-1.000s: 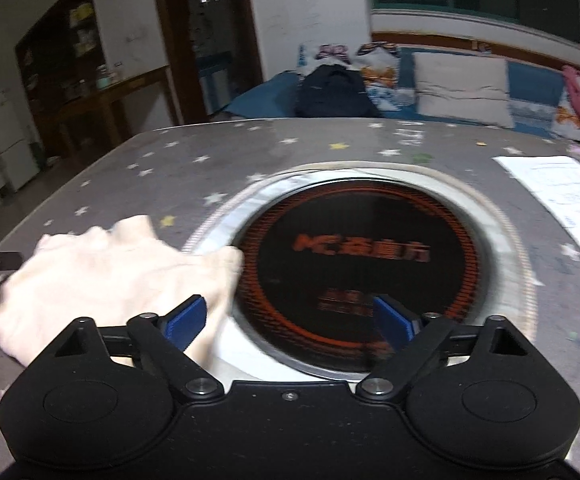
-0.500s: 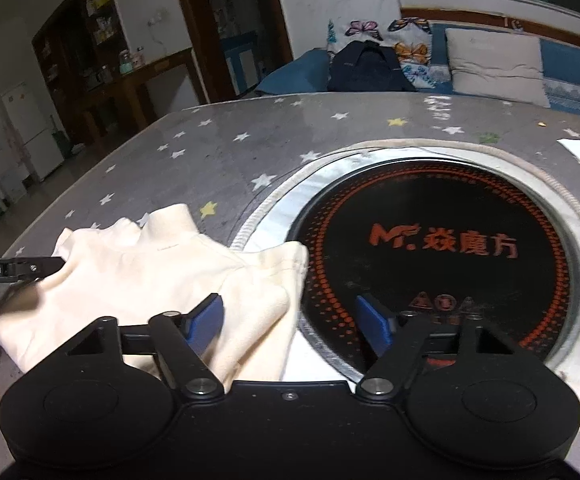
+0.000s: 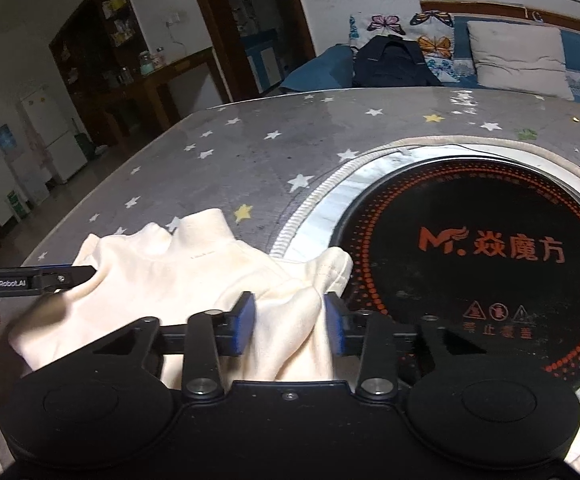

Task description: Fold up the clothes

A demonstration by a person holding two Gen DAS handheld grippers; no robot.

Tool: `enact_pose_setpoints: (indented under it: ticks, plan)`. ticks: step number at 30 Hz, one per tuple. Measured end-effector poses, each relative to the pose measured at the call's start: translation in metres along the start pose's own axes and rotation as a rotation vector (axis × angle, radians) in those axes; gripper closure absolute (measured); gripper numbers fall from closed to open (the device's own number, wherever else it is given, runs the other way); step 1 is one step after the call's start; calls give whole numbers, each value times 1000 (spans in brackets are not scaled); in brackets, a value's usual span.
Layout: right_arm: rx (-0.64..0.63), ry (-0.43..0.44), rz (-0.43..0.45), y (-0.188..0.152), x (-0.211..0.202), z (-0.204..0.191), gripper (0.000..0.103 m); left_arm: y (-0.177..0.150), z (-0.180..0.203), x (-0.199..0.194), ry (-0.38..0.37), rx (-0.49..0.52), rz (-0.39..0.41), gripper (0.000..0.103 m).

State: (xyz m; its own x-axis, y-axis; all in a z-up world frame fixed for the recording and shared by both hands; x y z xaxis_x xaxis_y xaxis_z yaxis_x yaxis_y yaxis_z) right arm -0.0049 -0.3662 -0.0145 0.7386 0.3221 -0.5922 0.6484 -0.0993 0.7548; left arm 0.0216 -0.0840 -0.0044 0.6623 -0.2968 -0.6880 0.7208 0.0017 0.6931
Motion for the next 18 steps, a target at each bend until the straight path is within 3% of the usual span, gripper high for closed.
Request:
enact_pose_setpoints:
  ticks: [3, 6, 12, 18]
  plan:
    - [-37, -19, 3, 2, -3, -5, 88, 2, 0, -1, -5, -28, 4, 78]
    - [-67, -25, 24, 5, -8, -11, 91, 4, 0, -6, 1, -36, 22, 84]
    - [-114, -30, 82, 23, -19, -20, 92, 17, 1, -16, -5, -66, 70, 87]
    - [-160, -41, 145, 55, -22, -26, 92, 53, 6, -21, -2, -65, 147, 88]
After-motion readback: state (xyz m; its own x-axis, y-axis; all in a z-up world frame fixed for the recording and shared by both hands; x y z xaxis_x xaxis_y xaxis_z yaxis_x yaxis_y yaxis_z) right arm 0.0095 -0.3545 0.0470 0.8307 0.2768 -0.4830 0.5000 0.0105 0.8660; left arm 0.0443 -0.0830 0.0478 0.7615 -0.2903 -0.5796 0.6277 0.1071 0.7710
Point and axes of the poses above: each gripper's, at about its wrist camera, not at the fingertips, and x roughly the way its jaws point, z to its right, y to its top, the point moved 3 cm from there along x, roughly the way its jaws point, and after that the axes turned 4 degrees about y, right-handed, at the moved point
